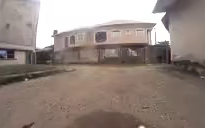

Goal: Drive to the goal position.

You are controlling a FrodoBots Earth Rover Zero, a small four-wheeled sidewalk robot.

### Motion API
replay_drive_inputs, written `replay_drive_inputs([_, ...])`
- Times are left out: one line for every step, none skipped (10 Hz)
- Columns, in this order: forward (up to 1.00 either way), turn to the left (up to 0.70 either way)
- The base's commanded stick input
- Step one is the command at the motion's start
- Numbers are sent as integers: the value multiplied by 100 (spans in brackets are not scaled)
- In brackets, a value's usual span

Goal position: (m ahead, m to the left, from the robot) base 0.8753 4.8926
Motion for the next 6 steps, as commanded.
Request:
replay_drive_inputs([30,0])
replay_drive_inputs([30,0])
replay_drive_inputs([30,0])
replay_drive_inputs([30,0])
replay_drive_inputs([30,0])
replay_drive_inputs([30,0])
